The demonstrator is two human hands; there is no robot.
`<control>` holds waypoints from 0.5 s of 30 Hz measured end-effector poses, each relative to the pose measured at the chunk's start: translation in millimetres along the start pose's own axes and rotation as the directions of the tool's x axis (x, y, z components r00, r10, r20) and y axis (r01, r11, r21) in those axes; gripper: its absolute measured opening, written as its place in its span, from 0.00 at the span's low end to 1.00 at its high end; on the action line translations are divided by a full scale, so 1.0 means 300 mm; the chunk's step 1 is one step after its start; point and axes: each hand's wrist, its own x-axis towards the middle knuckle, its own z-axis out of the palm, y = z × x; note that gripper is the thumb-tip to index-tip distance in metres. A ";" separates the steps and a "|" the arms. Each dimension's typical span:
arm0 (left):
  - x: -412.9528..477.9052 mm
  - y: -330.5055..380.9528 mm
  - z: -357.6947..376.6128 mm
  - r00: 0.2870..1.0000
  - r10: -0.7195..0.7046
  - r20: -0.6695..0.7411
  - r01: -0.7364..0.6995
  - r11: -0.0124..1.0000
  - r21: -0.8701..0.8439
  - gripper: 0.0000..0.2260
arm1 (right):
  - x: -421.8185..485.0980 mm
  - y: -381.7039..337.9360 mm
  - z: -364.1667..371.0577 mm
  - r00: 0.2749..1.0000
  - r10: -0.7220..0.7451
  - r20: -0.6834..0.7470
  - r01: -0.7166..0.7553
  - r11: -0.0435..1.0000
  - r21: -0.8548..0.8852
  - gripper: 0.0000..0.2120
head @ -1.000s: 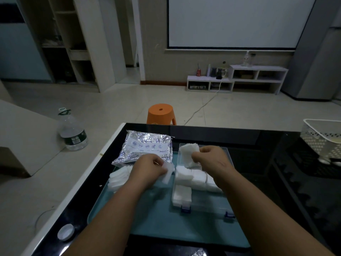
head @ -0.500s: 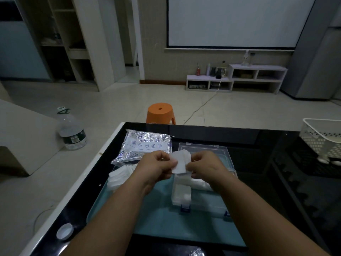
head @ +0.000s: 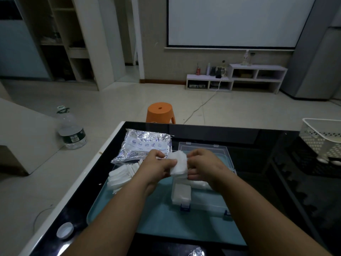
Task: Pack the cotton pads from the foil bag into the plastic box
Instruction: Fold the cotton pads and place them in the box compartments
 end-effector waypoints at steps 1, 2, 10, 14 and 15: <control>-0.002 0.001 0.001 1.000 -0.011 0.008 0.011 1.000 -0.002 0.14 | -0.004 -0.002 -0.003 1.000 -0.002 0.014 0.002 1.000 0.013 0.07; -0.005 0.002 0.002 1.000 -0.023 0.018 0.023 1.000 0.005 0.14 | -0.007 -0.002 -0.004 1.000 -0.002 0.030 0.002 1.000 0.014 0.08; -0.012 -0.008 -0.004 0.990 -0.108 0.088 0.106 0.994 0.022 0.11 | -0.006 0.033 0.019 0.997 0.039 -0.062 -0.047 0.991 -0.128 0.14; -0.017 -0.020 0.004 0.994 -0.075 0.074 0.059 0.978 0.200 0.13 | -0.012 0.049 0.023 0.996 0.045 -0.079 -0.062 0.971 -0.232 0.11; -0.017 -0.024 0.006 0.996 -0.065 0.061 0.048 0.966 0.253 0.13 | -0.014 0.052 0.023 0.997 0.054 -0.064 -0.069 0.962 -0.265 0.10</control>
